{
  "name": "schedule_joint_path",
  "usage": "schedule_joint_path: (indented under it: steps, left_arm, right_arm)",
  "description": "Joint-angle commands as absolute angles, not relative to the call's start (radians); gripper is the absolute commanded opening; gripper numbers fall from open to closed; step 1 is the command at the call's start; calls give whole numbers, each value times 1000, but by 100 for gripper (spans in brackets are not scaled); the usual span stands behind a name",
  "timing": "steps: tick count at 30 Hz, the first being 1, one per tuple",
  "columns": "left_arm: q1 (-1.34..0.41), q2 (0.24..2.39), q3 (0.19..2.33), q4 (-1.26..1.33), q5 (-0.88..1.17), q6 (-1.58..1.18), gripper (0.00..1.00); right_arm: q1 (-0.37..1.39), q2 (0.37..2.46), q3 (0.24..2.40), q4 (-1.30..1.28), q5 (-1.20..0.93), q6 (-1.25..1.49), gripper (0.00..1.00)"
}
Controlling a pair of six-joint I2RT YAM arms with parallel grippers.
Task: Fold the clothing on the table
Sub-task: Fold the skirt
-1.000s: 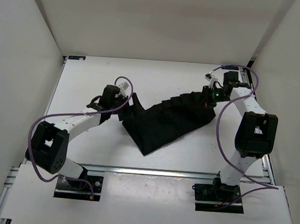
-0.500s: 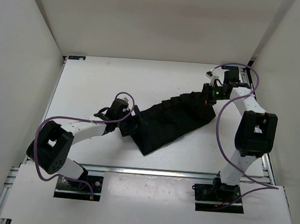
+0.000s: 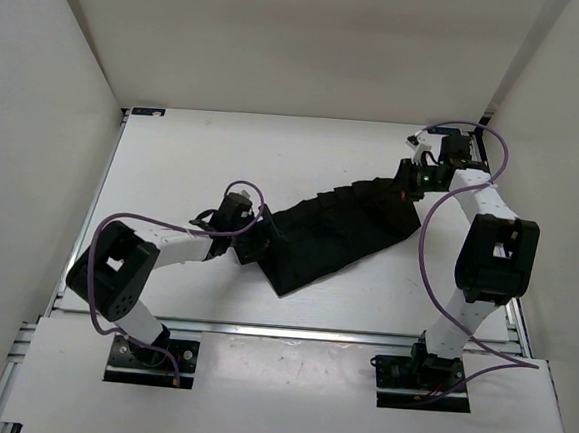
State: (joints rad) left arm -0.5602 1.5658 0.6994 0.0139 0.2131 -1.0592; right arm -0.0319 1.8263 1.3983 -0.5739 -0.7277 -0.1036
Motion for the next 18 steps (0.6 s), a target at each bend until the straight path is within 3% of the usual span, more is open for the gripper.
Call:
schedule_joint_path:
  steps: [1,18]
  left_arm:
    - [-561,1571,719,75,201,-1052,99]
    - [-558,1606,722,195,208,-1060,88]
  right_arm:
    - [-38,1831,1407,-546,-727,-97,0]
    - [-17,1827,1387,-529,-718,-98,0]
